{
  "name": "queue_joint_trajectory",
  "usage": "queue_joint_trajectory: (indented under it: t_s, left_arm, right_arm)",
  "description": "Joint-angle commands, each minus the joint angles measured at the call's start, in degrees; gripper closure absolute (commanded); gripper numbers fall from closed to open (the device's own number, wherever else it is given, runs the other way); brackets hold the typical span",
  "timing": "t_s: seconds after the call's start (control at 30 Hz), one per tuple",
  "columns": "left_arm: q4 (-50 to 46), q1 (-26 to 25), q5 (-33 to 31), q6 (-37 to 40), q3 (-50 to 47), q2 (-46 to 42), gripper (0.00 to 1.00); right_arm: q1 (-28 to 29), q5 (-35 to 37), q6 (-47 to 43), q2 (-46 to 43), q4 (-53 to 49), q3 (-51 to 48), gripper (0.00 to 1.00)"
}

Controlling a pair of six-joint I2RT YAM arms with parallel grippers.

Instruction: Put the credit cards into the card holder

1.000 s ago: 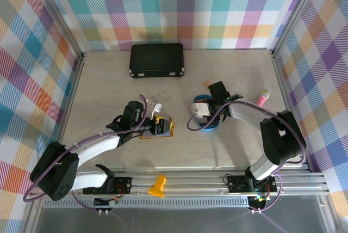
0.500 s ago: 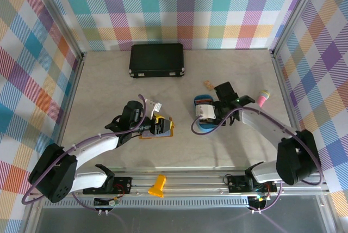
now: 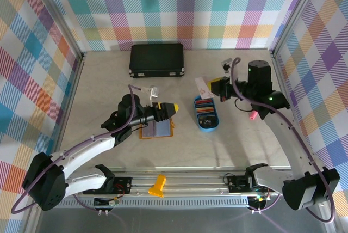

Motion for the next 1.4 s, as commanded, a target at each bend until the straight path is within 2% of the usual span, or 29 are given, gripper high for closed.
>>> queue_joint_trajectory:
  t_s: [0.0, 0.07, 0.17, 0.27, 0.4, 0.53, 0.73, 0.8, 0.93, 0.97, 1.0, 1.03, 1.1, 1.23, 1.37]
  left_arm:
    - [9.37, -2.00, -3.12, -14.55, 1.75, -0.59, 0.39]
    - [13.40, -2.96, -5.54, -18.29, 1.08, -0.47, 0.40]
    - [16.33, -4.48, -8.47, -19.67, 0.86, -0.02, 0.37]
    - [16.90, -6.08, -8.60, -19.68, 1.89, 2.17, 0.37]
    - [23.04, -7.83, -8.86, -21.68, 2.35, 5.07, 0.41]
    - [26.95, -8.71, -9.42, -23.07, 3.45, 6.74, 0.51]
    - [30.23, -9.03, -11.50, -23.32, 3.46, 7.27, 0.71]
    - [30.23, -9.12, -11.26, -23.27, 3.85, 7.56, 0.73]
    - [29.63, -9.14, -10.64, -22.95, 4.51, 7.39, 0.90]
    - [28.90, -9.07, -10.64, -22.86, 4.42, 7.05, 1.00]
    - [27.78, -9.00, -10.77, -22.75, 4.36, 6.61, 1.00]
    - [26.63, -9.14, -10.80, -22.55, 4.39, 6.07, 1.00]
    - [24.02, -9.07, -10.73, -21.78, 4.05, 4.81, 1.00]
    - [20.33, -9.06, -10.83, -20.18, 3.42, 2.96, 1.00]
    - [20.06, -9.02, -10.50, -20.35, 3.41, 2.73, 1.00]
  right_arm:
    - [0.51, -9.58, 34.02, 1.35, 14.87, -1.88, 1.00]
    - [0.71, -9.57, 40.71, 1.69, 16.79, -2.88, 1.00]
    - [1.13, -11.98, 45.30, 3.04, 17.96, -3.09, 1.00]
    - [1.59, -12.69, 50.87, 3.72, 22.89, -4.72, 1.00]
    - [2.18, -14.08, 55.17, 5.07, 25.88, -5.09, 1.00]
    - [2.64, -15.08, 55.71, 5.37, 25.99, -5.13, 1.00]
    - [2.88, -16.51, 56.54, 5.20, 25.80, -5.53, 1.00]
    - [2.95, -16.57, 56.43, 5.11, 25.52, -5.62, 1.00]
    - [2.97, -17.43, 55.87, 5.45, 24.81, -5.68, 1.00]
    - [2.91, -17.88, 55.23, 5.54, 24.36, -5.50, 0.92]
    - [2.73, -17.83, 53.75, 5.63, 22.48, -5.05, 0.75]
    - [2.52, -17.56, 52.41, 5.54, 21.29, -4.79, 0.66]
    - [2.33, -17.87, 50.44, 5.45, 20.65, -4.67, 0.62]
    - [2.39, -19.26, 47.71, 6.23, 18.03, -3.83, 0.66]
    - [2.56, -21.27, 48.14, 6.70, 19.54, -4.88, 0.78]
